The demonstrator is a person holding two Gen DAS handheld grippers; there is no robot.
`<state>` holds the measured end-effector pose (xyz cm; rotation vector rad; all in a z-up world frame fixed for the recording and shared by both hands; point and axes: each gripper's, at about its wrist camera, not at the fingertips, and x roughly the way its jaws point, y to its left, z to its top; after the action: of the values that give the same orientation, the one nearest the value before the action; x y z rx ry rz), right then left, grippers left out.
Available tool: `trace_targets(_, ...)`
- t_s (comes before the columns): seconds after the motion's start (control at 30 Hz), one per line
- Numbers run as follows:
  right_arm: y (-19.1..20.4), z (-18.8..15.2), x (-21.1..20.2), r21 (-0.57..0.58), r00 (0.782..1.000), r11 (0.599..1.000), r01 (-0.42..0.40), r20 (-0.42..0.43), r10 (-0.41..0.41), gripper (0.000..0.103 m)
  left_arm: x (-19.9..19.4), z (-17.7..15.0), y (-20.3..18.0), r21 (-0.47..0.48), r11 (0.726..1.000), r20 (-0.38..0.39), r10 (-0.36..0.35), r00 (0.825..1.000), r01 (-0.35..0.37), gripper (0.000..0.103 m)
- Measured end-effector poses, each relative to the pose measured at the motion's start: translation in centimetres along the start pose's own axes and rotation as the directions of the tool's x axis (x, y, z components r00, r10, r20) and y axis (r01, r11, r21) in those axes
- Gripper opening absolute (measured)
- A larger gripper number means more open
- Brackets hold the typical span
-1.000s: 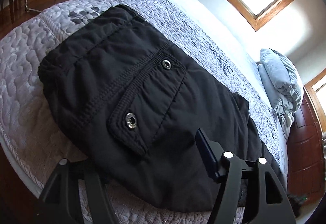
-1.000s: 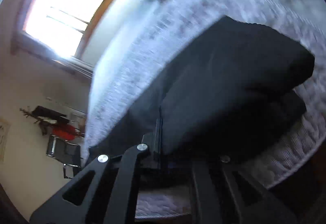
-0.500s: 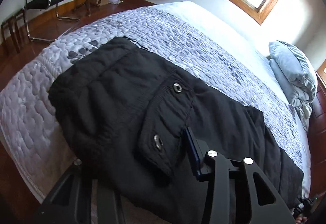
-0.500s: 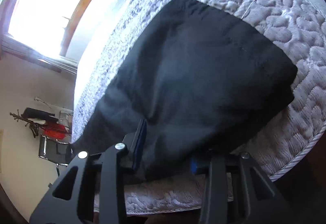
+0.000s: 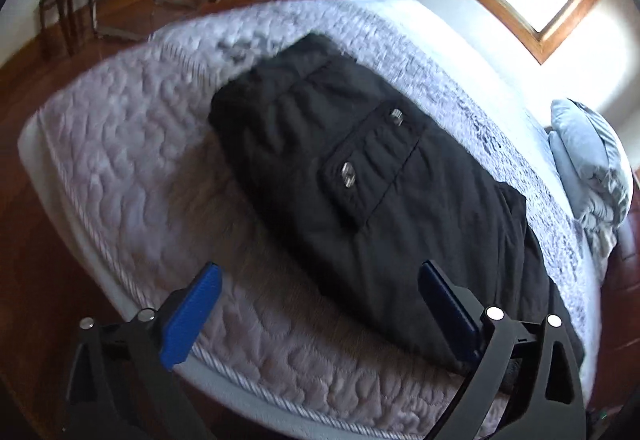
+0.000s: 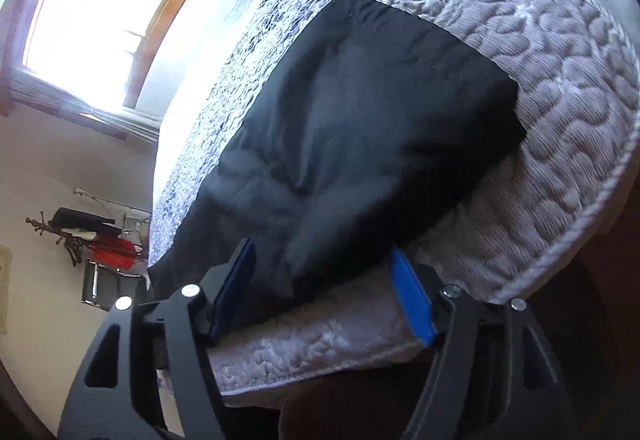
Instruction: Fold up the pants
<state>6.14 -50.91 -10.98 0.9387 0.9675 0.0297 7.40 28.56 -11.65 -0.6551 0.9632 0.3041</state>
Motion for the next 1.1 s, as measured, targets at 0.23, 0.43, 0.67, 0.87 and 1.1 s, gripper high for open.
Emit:
trace_targets(0.23,-0.6,-0.5,0.1,0.027,1.000,0.999,-0.025,-0.009,0.025,0.071,2.8,-0.2,-1.3,-0.029,0.999,-0.023,-0.018,1.000,0.018,0.099)
trace_targets(0.43,-1.8,-0.7,-0.1,0.061,0.999,0.997,-0.043,-0.011,0.044,0.071,4.6,0.8,-2.8,-0.042,0.996,-0.006,-0.080,0.997,0.079,0.095)
trace_targets(0.67,-3.6,-0.9,-0.6,0.141,0.997,0.987,-0.074,-0.012,0.076,0.074,5.6,0.8,-3.5,-0.068,0.992,0.031,-0.103,0.994,0.104,0.069)
trace_targets(0.87,-5.2,0.3,0.9,0.207,0.997,0.975,-0.079,0.003,0.080,0.077,5.7,0.7,-3.2,-0.067,0.991,0.019,-0.118,0.993,0.119,0.079)
trace_targets(1.1,-4.6,2.0,1.7,0.201,0.995,0.975,-0.092,0.056,0.082,0.062,7.0,0.9,-5.9,-0.002,1.000,0.002,-0.031,1.000,0.031,0.097)
